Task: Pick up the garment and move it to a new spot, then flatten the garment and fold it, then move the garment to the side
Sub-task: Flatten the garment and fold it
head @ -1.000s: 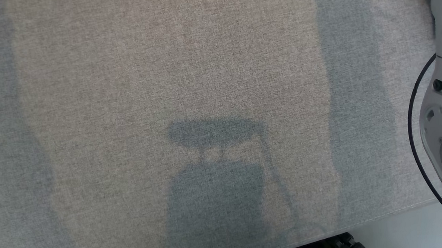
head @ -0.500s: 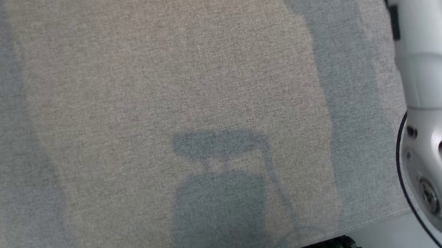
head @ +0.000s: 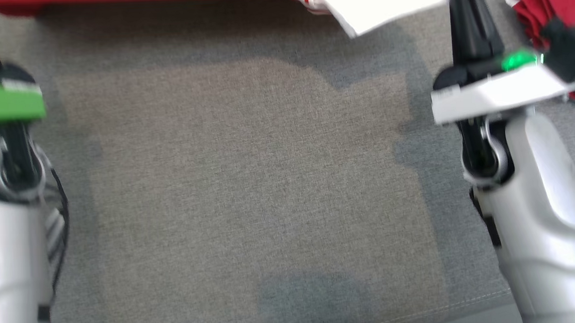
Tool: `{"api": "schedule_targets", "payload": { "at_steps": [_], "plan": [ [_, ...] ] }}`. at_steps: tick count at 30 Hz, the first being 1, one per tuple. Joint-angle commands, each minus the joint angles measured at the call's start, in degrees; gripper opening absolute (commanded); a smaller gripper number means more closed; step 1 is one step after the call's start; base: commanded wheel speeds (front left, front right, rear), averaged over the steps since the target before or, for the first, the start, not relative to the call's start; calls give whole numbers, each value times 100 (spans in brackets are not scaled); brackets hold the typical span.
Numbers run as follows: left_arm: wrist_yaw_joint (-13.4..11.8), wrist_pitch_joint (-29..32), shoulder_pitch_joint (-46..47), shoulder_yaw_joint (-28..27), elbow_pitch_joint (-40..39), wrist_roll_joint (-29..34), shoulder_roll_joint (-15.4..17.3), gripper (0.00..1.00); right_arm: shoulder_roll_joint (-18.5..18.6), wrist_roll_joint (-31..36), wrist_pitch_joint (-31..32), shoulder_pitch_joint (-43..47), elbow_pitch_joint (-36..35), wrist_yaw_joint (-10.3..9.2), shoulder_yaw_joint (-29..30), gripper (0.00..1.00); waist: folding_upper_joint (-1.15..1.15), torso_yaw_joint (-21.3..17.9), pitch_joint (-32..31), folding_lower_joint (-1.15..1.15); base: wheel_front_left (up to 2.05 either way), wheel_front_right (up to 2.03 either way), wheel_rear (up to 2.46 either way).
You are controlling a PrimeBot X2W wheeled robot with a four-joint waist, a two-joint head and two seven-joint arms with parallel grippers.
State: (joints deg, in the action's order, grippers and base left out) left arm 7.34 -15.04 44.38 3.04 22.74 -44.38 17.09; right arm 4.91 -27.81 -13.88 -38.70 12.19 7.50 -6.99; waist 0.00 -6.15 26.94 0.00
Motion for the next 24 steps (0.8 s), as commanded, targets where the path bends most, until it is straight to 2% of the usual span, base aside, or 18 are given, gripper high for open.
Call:
{"api": "schedule_targets", "payload": {
  "at_steps": [1, 5, 11, 19, 24],
  "plan": [
    [16, -15, -434, -83, -180, -100, -47, 0, 51, -68, 61, 393, -186, -1, 61, 0, 0, 128, -494, 0, 0, 0, 0],
    [-13, -16, -1591, -197, -646, -234, -214, 0, -11, -196, 249, 1406, -743, -1, 219, 0, 0, 180, -783, 0, 0, 0, 0],
    [-194, -15, -2921, -318, -1042, -482, -570, 0, -123, -334, 528, 2621, -1379, -2, 423, 0, 0, 282, -1110, 0, 0, 0, 0],
    [-280, -20, -4144, -503, -1356, -743, -1056, 0, -162, -427, 846, 3757, -1991, -3, 610, 0, 0, 287, -1450, 0, 0, 0, 0],
    [-219, -21, -4693, -742, -1658, -775, -1279, 0, -180, -445, 908, 4264, -2181, -5, 734, 0, 0, 287, -1707, 0, 0, 0, 0]
  ]
}}
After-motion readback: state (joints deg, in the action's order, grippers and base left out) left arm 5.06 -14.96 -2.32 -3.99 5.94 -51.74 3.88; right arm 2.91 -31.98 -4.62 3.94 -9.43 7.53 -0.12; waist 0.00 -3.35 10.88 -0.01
